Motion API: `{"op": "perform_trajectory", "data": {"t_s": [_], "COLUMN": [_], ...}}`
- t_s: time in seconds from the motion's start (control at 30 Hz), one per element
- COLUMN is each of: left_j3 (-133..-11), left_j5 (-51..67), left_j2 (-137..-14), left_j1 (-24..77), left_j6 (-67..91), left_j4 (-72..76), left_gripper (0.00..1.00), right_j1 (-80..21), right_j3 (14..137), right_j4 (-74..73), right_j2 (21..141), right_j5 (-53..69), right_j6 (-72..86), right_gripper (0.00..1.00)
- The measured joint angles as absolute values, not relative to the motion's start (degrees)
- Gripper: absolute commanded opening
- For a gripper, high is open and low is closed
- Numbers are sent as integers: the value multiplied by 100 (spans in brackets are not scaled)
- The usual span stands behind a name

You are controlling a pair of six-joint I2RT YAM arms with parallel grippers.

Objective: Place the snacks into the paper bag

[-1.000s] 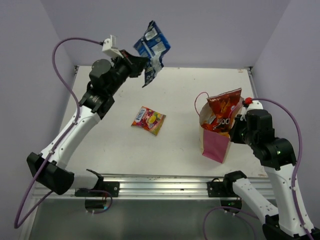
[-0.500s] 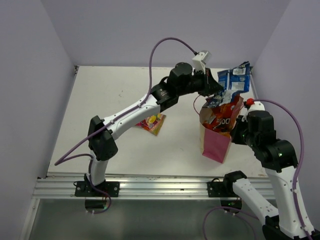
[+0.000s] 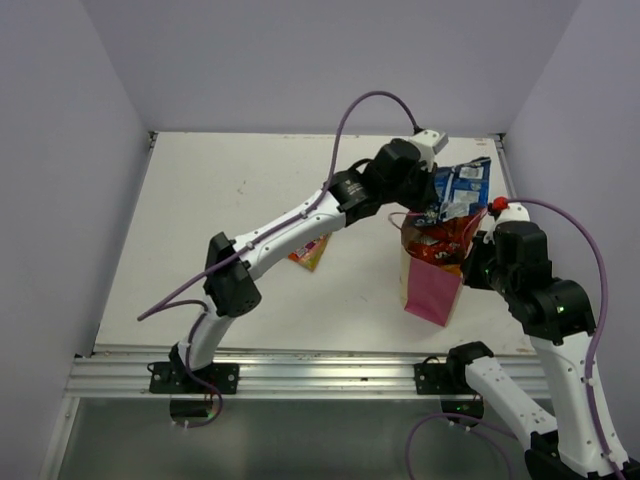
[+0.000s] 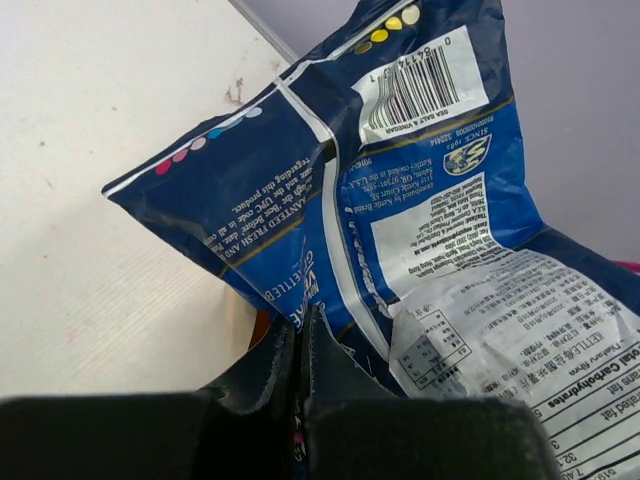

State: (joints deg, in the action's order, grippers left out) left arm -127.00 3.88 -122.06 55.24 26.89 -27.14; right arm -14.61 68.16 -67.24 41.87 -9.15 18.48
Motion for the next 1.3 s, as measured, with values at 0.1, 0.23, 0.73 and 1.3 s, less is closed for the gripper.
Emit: {"op": "perform_trajectory", "data": {"t_s": [0.1,0.23,0.73,1.3], "left_j3": [-13115,-13384,-12763,-13192], "left_j5": [217,-67,-1616,-1892], "left_j2": [-12634,-12927,-12744,-11797], "left_j1": [5824,6239,6652,6873], "left_j6": [2434,2169,1264,1184], "left_j4": [-2926,-3138,-4121,-3610], "left_gripper": [0,0,0,64], "right_j1": [-1461,-1461,-1461,-1461], "right_j3": [6816,6816,6816,6816], "right_j4": [-6726,-6794,-6816,-6788], "right_j2": [4191,4200,4198,4193], "right_j5": [-917,-919,-781,-768], "right_j6": [1848,1846,1848,1846], "right_gripper": [0,0,0,0]}}
